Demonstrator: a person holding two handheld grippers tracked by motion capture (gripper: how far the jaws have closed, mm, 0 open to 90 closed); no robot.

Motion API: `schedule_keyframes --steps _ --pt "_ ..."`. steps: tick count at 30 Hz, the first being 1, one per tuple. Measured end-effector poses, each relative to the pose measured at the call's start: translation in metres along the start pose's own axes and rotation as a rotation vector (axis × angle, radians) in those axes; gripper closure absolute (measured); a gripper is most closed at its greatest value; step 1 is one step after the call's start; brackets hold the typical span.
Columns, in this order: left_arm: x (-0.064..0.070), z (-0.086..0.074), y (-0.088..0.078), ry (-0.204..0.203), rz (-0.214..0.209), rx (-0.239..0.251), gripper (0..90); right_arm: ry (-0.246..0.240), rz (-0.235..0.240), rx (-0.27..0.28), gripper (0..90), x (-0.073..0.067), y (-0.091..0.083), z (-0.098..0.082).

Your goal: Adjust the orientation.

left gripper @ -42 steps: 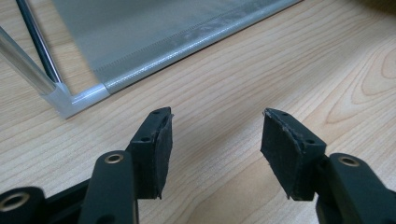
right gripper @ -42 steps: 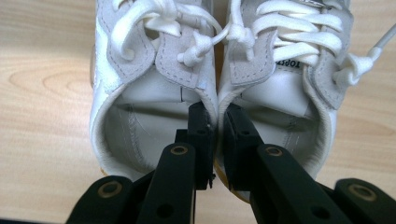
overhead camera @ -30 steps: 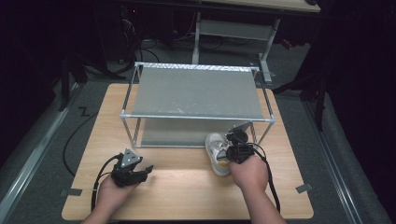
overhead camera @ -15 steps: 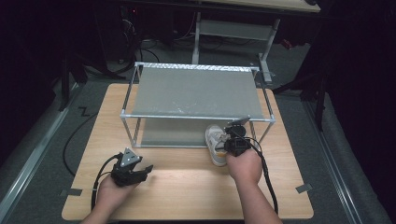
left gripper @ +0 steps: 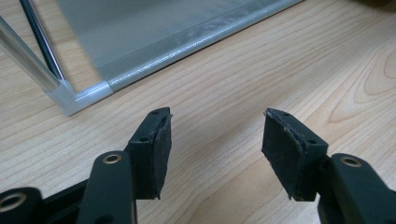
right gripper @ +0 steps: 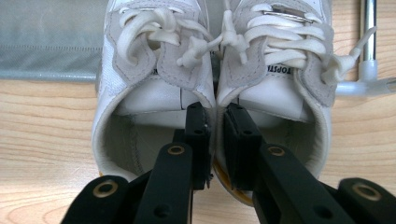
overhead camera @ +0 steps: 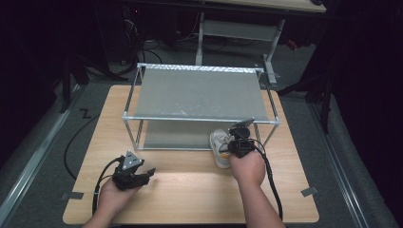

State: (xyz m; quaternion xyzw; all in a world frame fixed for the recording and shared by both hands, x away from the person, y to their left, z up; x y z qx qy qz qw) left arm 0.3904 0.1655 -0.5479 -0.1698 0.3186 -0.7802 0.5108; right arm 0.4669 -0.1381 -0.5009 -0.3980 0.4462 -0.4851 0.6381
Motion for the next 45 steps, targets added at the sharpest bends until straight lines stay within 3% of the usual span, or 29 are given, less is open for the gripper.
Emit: schedule_keyframes --steps 7,11,12,19,24,45 --pt "-0.001 0.0 0.0 -0.003 0.0 0.0 42.6 0.01 -0.003 -0.006 77.5 0.001 0.001 0.002" --pt "-0.001 0.0 0.0 -0.004 0.0 -0.003 42.6 0.018 0.002 -0.006 73.5 0.001 0.001 0.001" --pt "0.0 0.0 0.0 -0.005 0.0 0.001 42.6 0.016 0.024 -0.014 71.4 -0.001 0.0 0.0" --pt "0.0 0.0 0.001 0.0 -0.001 -0.005 42.6 0.021 0.025 -0.001 64.8 -0.001 -0.003 0.0" --pt "0.001 0.0 0.001 0.004 -0.001 -0.006 42.5 0.023 0.034 -0.011 63.6 0.0 -0.007 -0.001" --pt "0.002 0.0 0.001 0.008 0.0 -0.007 42.5 -0.01 0.071 0.039 63.4 -0.008 -0.024 -0.002"
Point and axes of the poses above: each handheld gripper's, and its own axes: y roughly forward along the jaws, z roughly out of its top, x roughly to its right, the point moved 10 cm from there along y, roughly forward along the jaws, and after that the axes turned 12 degrees about z, right-handed, at the moved point
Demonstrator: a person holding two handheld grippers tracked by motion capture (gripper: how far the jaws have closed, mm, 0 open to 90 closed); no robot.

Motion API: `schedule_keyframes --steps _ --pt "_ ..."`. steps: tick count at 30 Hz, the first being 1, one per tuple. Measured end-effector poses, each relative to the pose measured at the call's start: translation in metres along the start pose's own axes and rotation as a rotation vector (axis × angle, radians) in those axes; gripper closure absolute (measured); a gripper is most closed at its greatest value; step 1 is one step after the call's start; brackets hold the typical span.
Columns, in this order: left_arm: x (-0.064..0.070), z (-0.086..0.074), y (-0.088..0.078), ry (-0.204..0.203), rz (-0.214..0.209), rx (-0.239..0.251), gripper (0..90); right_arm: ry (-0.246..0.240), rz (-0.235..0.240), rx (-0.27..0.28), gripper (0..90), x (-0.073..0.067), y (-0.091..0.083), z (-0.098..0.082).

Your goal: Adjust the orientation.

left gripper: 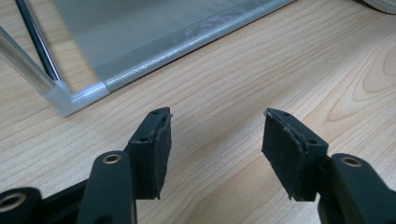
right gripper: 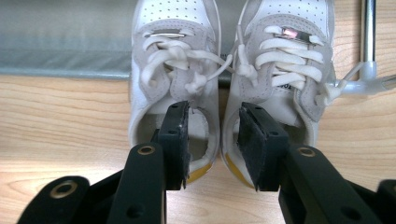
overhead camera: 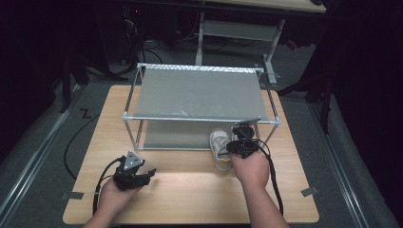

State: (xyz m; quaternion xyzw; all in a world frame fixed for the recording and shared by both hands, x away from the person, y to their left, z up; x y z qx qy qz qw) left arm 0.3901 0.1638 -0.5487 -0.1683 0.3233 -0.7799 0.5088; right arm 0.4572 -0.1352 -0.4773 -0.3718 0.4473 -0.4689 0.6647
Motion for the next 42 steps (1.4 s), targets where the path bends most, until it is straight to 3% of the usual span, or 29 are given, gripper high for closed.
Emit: schedule_keyframes --steps 10,14,21,23,27,31,32,35,38,40,42 --pt "-0.001 0.002 -0.001 -0.012 -0.003 0.007 42.5 -0.039 0.005 0.0 63.8 -0.005 -0.007 -0.007" --pt "-0.001 0.002 -0.001 -0.012 -0.003 0.01 42.8 -0.056 0.029 0.006 65.9 -0.006 -0.014 -0.014" --pt "0.0 0.005 -0.003 -0.016 -0.004 0.013 49.9 -0.081 0.068 0.031 72.3 0.01 -0.023 -0.042" --pt "0.001 0.004 -0.003 -0.005 0.0 0.01 50.9 -0.137 0.091 0.06 75.1 0.015 -0.024 -0.051" --pt "0.007 0.004 -0.005 0.008 -0.002 0.027 54.3 -0.251 0.087 0.119 76.7 0.028 -0.019 -0.071" --pt "0.018 0.005 -0.006 0.001 -0.021 0.044 56.5 -0.277 0.121 0.178 76.6 0.037 -0.011 -0.084" --pt "0.021 0.005 -0.006 -0.007 -0.027 0.046 56.8 -0.28 0.152 0.2 76.6 0.04 -0.006 -0.088" --pt "0.034 0.007 -0.005 -0.062 -0.059 0.04 56.7 -0.294 0.165 0.231 76.3 0.044 -0.002 -0.09" --pt "0.047 0.016 -0.005 -0.086 -0.057 0.052 57.5 -0.296 0.168 0.284 74.3 0.049 0.002 -0.091" --pt "0.059 0.022 -0.002 -0.071 -0.044 0.045 58.1 -0.319 0.213 0.293 76.8 0.046 0.004 -0.091" --pt "0.071 0.028 0.002 -0.064 -0.012 0.051 59.3 -0.342 0.224 0.308 77.6 0.043 0.003 -0.09"
Point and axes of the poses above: each handheld gripper's, and its own axes: y roughly forward along the jaws, z roughly out of its top, x roughly to its right, the point moved 10 cm from there along y, roughly forward along the jaws, and after that the axes turned 12 degrees about z, right-handed, at the moved point
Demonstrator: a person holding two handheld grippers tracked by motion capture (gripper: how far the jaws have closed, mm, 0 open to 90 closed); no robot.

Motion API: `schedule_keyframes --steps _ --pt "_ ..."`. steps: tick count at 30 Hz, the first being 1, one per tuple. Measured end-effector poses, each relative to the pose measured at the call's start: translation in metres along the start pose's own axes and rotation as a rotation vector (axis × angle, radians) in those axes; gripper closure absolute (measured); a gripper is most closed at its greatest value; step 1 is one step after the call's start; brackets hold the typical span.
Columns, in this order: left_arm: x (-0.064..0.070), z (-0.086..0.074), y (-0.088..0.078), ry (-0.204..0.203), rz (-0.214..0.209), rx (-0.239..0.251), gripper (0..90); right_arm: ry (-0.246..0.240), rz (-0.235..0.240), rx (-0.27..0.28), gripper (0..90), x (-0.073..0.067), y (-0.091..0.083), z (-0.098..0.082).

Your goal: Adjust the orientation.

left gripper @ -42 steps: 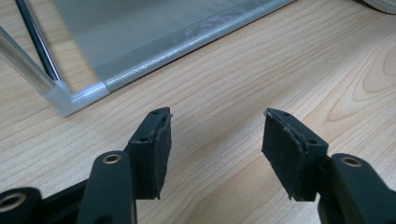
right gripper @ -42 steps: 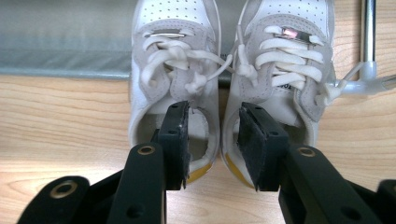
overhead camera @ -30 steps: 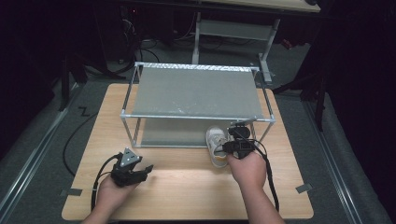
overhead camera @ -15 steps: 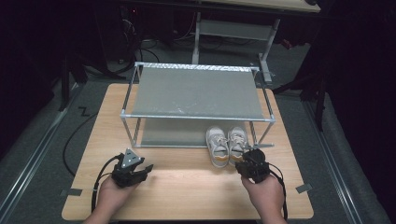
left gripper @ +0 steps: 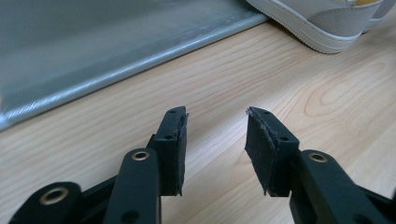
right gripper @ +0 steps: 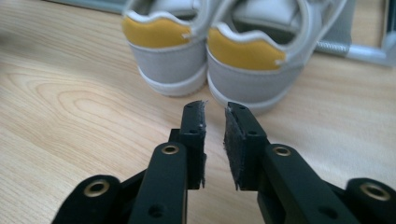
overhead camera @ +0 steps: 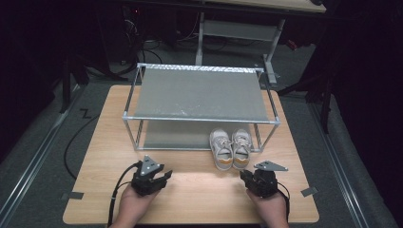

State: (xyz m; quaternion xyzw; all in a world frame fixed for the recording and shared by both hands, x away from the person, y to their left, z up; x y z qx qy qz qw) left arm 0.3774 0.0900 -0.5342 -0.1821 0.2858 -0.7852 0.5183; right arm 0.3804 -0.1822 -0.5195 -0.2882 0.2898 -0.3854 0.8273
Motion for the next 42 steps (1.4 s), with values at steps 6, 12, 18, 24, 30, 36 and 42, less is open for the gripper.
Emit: schedule_keyframes --steps 6,12,18,24,30,36,42 --pt "0.064 0.016 0.023 -0.064 -0.019 -0.011 68.6 0.001 0.032 0.052 89.8 0.006 0.002 0.002" --pt "0.136 0.038 0.043 0.012 -0.036 -0.019 89.8 0.042 0.054 0.047 89.9 0.007 0.01 0.003" --pt "0.154 0.053 0.064 0.014 -0.032 -0.03 89.8 0.055 0.01 0.082 90.0 0.005 0.016 0.008" --pt "0.162 0.057 0.071 0.009 -0.038 -0.005 89.8 0.021 0.033 0.107 89.8 -0.001 0.024 0.017" --pt "0.155 0.059 0.067 0.02 -0.017 0.011 89.8 0.03 -0.001 0.114 89.8 0.006 0.02 0.018" --pt "0.146 0.064 0.063 0.002 -0.003 0.025 89.8 0.046 0.001 0.137 89.9 0.014 0.013 0.019" --pt "0.144 0.062 0.061 0.013 0.011 0.02 89.8 0.037 -0.003 0.143 89.8 0.013 0.006 0.018"
Point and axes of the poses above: each handheld gripper's, and its own axes: y roughly forward along the jaws, z roughly out of its top, x roughly to its right, the point moved 10 cm from there along y, roughly forward along the jaws, and after that the axes turned 12 degrees about z, right-handed, at the moved point
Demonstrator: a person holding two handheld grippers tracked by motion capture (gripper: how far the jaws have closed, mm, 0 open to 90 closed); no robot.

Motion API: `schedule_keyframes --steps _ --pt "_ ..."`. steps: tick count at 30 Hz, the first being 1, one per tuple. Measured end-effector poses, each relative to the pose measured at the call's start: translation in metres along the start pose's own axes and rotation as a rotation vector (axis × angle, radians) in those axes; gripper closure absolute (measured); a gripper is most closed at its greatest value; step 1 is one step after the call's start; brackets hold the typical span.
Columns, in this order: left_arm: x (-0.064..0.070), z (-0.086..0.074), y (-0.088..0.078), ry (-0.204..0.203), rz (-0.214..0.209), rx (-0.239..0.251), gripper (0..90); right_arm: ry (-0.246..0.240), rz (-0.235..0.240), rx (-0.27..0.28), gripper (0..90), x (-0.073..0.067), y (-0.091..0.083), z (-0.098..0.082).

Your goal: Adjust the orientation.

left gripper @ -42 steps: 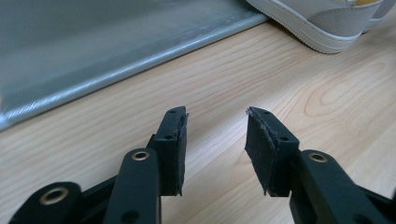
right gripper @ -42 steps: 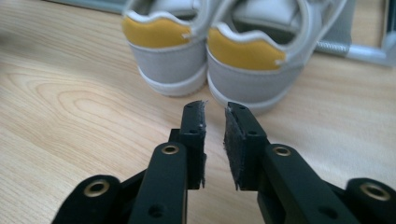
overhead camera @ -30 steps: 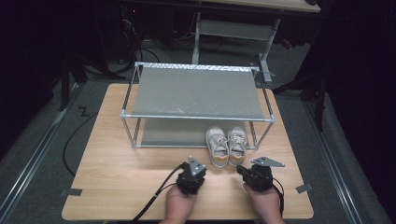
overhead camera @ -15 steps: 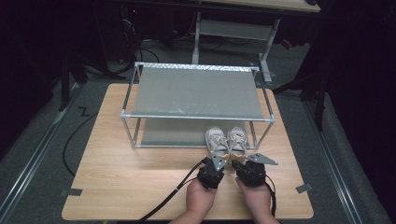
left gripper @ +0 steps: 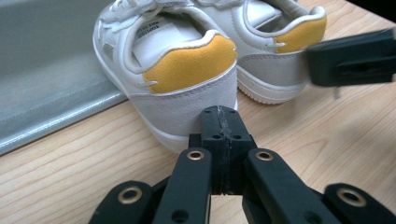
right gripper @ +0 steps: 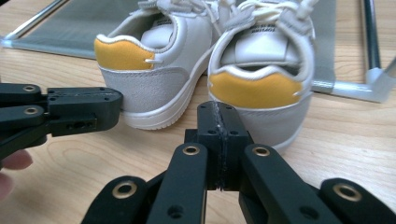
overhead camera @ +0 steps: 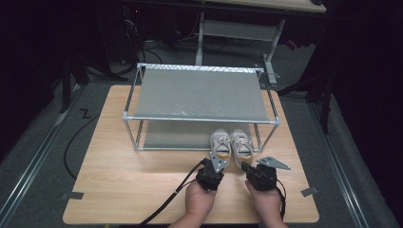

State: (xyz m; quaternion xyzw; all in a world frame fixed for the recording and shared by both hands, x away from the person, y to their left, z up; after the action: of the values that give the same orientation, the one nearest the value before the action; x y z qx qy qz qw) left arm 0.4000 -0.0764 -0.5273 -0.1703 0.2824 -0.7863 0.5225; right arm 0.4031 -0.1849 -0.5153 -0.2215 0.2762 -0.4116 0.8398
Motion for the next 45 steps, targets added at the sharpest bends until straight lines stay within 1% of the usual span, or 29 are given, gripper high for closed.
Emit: schedule_keyframes --steps 2,4,6,9,10,12,15,16,20,24,26,27,28,30,31,33,34,35,36,39,40,41,42,44,45 --pt "-0.002 -0.002 0.0 -0.001 0.001 -0.006 89.7 -0.019 -0.023 -0.002 89.8 0.005 -0.012 -0.004" --pt "-0.003 -0.003 -0.001 0.0 0.006 -0.007 89.7 -0.019 -0.025 -0.005 89.8 0.007 -0.014 -0.005" --pt "-0.005 -0.003 -0.001 -0.008 0.008 -0.005 89.7 -0.008 -0.039 -0.005 89.8 0.012 -0.018 -0.007" --pt "-0.002 0.0 -0.005 -0.022 -0.004 0.007 89.7 0.005 -0.061 -0.021 89.8 0.019 -0.015 -0.01" --pt "0.0 0.0 -0.006 -0.02 -0.008 0.008 89.6 0.003 -0.075 -0.029 89.8 0.022 -0.012 -0.011" --pt "0.003 0.0 -0.005 -0.018 -0.011 0.008 89.5 0.005 -0.078 -0.03 89.8 0.024 -0.01 -0.011" --pt "0.004 0.001 -0.002 -0.011 -0.008 0.012 89.7 0.013 -0.079 -0.025 89.9 0.025 -0.008 -0.01" --pt "0.005 0.002 -0.002 -0.013 -0.005 0.015 89.7 0.01 -0.078 -0.007 89.9 0.024 -0.007 -0.006" --pt "0.003 0.008 -0.002 -0.002 -0.003 0.028 89.7 0.01 -0.069 0.008 89.8 0.02 -0.005 -0.002" --pt "-0.001 0.021 -0.002 0.002 0.011 0.052 89.7 0.007 -0.054 0.031 89.9 0.014 -0.001 0.008" --pt "-0.003 0.028 -0.001 0.005 0.017 0.063 89.8 0.002 -0.054 0.03 89.9 0.014 0.0 0.01" --pt "-0.005 0.031 0.0 0.004 0.021 0.065 89.7 -0.001 -0.059 0.029 89.8 0.015 0.001 0.011" --pt "-0.006 0.033 0.002 0.004 0.022 0.058 89.7 0.005 -0.049 0.041 89.8 0.016 0.001 0.014" --pt "-0.008 0.034 0.005 0.018 0.03 0.048 89.7 0.011 -0.046 0.039 89.8 0.016 0.002 0.015" --pt "-0.008 0.034 0.006 0.02 0.034 0.049 89.7 0.001 -0.046 0.035 89.8 0.016 0.002 0.015" --pt "-0.008 0.032 0.007 0.027 0.039 0.052 89.7 0.002 -0.044 0.035 89.8 0.016 0.002 0.015" --pt "-0.007 0.031 0.007 0.021 0.038 0.052 89.7 0.008 -0.044 0.034 89.8 0.016 0.002 0.014" --pt "-0.006 0.029 0.006 0.012 0.034 0.049 89.6 0.003 -0.046 0.036 89.8 0.016 0.001 0.014" --pt "-0.006 0.026 0.005 -0.004 0.029 0.048 89.3 0.005 -0.045 0.039 89.8 0.016 0.0 0.014" --pt "-0.009 0.013 0.008 -0.015 0.035 0.023 88.4 0.019 -0.049 0.035 89.8 0.019 -0.004 0.009" --pt "-0.011 0.009 0.009 -0.027 0.026 0.019 88.2 0.031 -0.053 0.031 89.8 0.02 -0.005 0.007" --pt "-0.011 0.009 0.009 -0.037 0.023 0.023 88.5 0.033 -0.056 0.027 89.8 0.022 -0.006 0.005" --pt "-0.011 0.01 0.009 -0.045 0.023 0.022 88.7 0.038 -0.071 0.021 89.8 0.025 -0.005 0.003" --pt "-0.011 0.012 0.01 -0.064 0.021 0.025 88.7 0.043 -0.075 0.021 89.8 0.027 -0.004 0.003" --pt "-0.011 0.013 0.01 -0.063 0.02 0.022 89.2 0.053 -0.078 0.019 89.8 0.029 -0.002 0.004"
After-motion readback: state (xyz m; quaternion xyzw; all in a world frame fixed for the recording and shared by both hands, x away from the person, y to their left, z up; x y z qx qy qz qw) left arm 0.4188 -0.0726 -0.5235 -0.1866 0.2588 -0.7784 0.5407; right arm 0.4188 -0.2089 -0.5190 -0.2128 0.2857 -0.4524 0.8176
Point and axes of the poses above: each handheld gripper's, and its own axes: y roughly forward along the jaws, z roughly out of its top, x roughly to its right, the point moved 10 cm from there along y, roughly forward along the jaws, and after that the axes turned 12 degrees about z, right-handed, at the moved point
